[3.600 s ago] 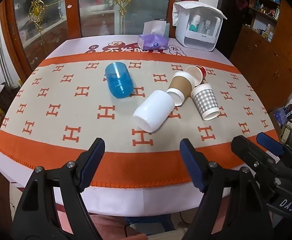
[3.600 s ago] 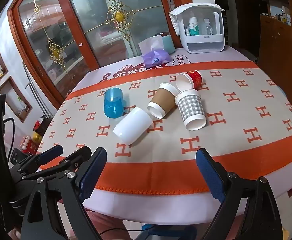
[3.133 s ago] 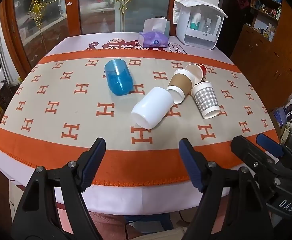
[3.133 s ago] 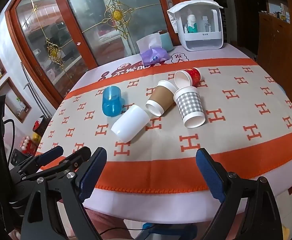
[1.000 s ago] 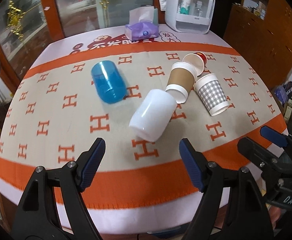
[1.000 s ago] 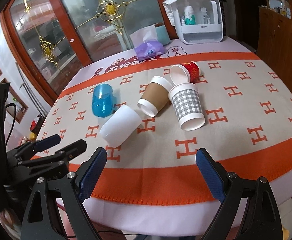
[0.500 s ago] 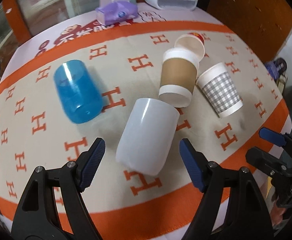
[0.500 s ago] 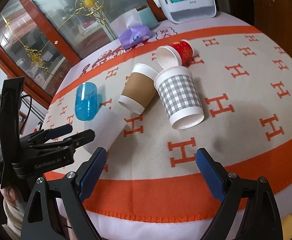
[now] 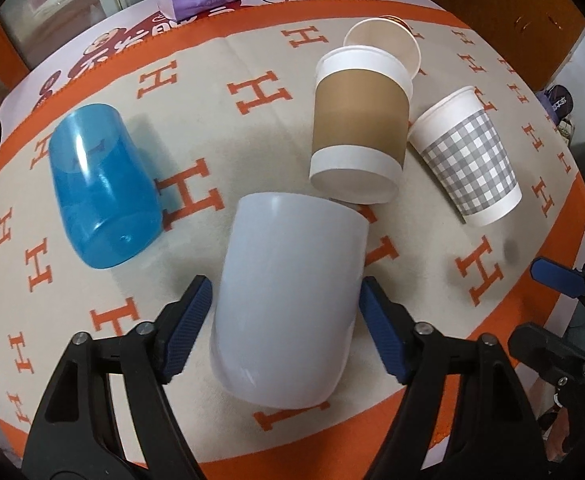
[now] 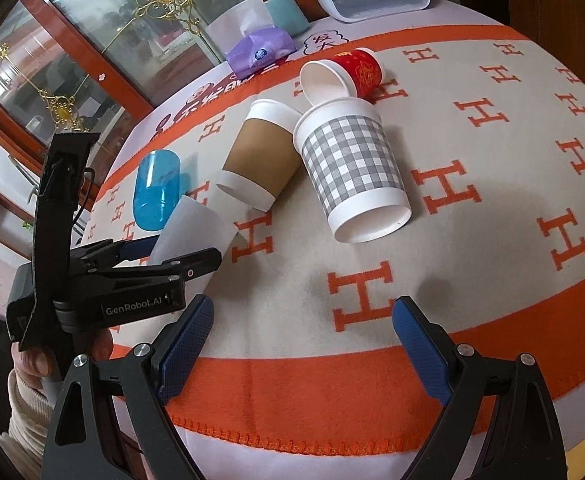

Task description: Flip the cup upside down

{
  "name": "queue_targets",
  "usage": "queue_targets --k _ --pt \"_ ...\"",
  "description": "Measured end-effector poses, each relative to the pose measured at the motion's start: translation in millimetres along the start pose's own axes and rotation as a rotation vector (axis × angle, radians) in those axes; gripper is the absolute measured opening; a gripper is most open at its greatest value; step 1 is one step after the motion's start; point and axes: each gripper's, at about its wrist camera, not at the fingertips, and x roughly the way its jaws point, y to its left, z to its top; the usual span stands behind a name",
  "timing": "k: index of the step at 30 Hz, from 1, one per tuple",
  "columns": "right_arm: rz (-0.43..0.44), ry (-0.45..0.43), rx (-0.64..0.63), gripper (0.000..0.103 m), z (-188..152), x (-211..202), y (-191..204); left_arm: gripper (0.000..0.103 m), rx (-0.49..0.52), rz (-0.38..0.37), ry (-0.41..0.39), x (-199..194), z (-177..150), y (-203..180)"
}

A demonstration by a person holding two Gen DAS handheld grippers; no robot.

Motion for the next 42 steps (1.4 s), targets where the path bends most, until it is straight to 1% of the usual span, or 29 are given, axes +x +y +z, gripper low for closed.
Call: queue_targets --k 2,8,11,13,16,20,24,30,33,35,38,42 --pt "0.001 0.004 0.004 0.092 -0.4 1.1 -1.6 0.067 0.006 -0.005 -0.007 0.1 0.6 0.7" --pt "0.003 0.007 0.018 0.092 -1.8 -0.2 -4.9 0.066 0.067 -0.005 -0.07 -6.5 -5.1 -5.6" --pt "0.002 0.003 0.024 0.092 -2.2 -4.7 -6.9 0.066 0.128 -0.013 -0.108 -20.7 -13.0 -13.8" --pt "0.003 -0.001 0.03 0.092 -2.9 -8.5 -9.2 0.066 0.193 -0.008 -0.131 -32.2 -20.6 -20.9" --pt "-0.002 -0.006 0.039 0.092 -5.0 -14.1 -12.9 0.066 0.269 0.005 -0.145 -45.1 -31.4 -29.4" --pt "-0.008 0.002 0.047 0.092 -10.4 -18.6 -16.7 0.066 0.355 -0.003 -0.141 -59.0 -48.5 -39.3" --pt "-0.013 0.022 0.044 0.092 -19.0 -20.2 -17.6 0.066 0.48 -0.004 -0.137 -66.6 -70.8 -51.9" --pt "-0.024 0.052 0.039 0.092 -31.1 -20.0 -16.4 0.066 0.643 -0.034 -0.11 -63.1 -97.6 -67.3" --pt "-0.028 0.069 0.037 0.092 -36.6 -17.9 -15.3 0.066 0.705 -0.037 -0.092 -55.9 -106.5 -74.6" --pt "-0.031 0.077 0.034 0.092 -39.3 -16.5 -15.0 0.066 0.74 -0.031 -0.075 -49.1 -110.6 -77.8" --pt "-0.038 0.088 0.03 0.092 -42.6 -14.1 -14.1 0.066 0.765 -0.027 -0.057 -41.7 -110.8 -78.9" --pt "-0.046 0.104 0.032 0.092 -46.3 -10.7 -15.0 0.067 0.766 -0.046 -0.056 -38.6 -107.5 -77.6"
